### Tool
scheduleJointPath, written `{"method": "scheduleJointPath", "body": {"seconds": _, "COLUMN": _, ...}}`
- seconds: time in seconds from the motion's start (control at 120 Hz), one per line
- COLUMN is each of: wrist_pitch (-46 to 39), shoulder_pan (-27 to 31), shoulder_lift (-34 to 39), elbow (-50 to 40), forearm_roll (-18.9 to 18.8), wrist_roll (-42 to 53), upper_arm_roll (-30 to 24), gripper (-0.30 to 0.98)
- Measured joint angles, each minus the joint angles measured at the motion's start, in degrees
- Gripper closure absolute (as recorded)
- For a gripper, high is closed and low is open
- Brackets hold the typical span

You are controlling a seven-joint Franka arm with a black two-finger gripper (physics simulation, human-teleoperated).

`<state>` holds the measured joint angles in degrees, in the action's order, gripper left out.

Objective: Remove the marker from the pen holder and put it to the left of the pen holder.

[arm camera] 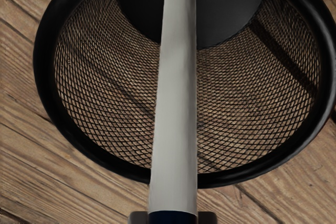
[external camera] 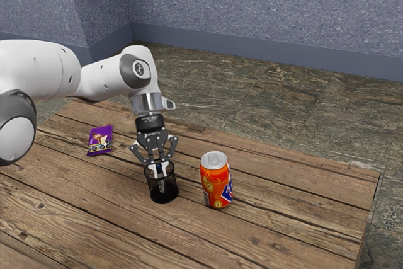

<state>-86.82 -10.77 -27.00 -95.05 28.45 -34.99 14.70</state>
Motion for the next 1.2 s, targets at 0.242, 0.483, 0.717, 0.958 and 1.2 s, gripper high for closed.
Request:
{"method": "scheduleJointPath", "body": {"seconds": 0.242, "wrist_pitch": 3.7, "shoulder_pan": 0.5, "shoulder_lift": 6.1, "elbow": -0.1, "forearm_roll": -0.6, "wrist_roll": -1.5, "upper_arm_roll": 0.9, "gripper": 0.76}}
{"method": "scheduleJointPath", "body": {"seconds": 0.483, "wrist_pitch": 11.5, "shoulder_pan": 0.9, "shoulder_lift": 25.7, "elbow": -3.9, "forearm_roll": -6.9, "wrist_roll": -3.3, "upper_arm_roll": 0.5, "gripper": 0.77}}
{"method": "scheduleJointPath", "body": {"seconds": 0.717, "wrist_pitch": 1.4, "shoulder_pan": 1.8, "shoulder_lift": 38.3, "elbow": -20.3, "forearm_roll": -25.5, "wrist_roll": 1.4, "upper_arm_roll": -1.8, "gripper": 0.78}}
{"method": "scheduleJointPath", "body": {"seconds": 0.958, "wrist_pitch": -23.3, "shoulder_pan": 1.7, "shoulder_lift": 40.6, "elbow": -35.4, "forearm_roll": -34.4, "wrist_roll": 11.1, "upper_arm_roll": -3.5, "gripper": 0.78}}
{"method": "scheduleJointPath", "body": {"seconds": 1.2, "wrist_pitch": -52.4, "shoulder_pan": 2.6, "shoulder_lift": 41.1, "elbow": -49.5, "forearm_roll": -42.1, "wrist_roll": 20.8, "upper_arm_roll": -3.6, "gripper": 0.78}}
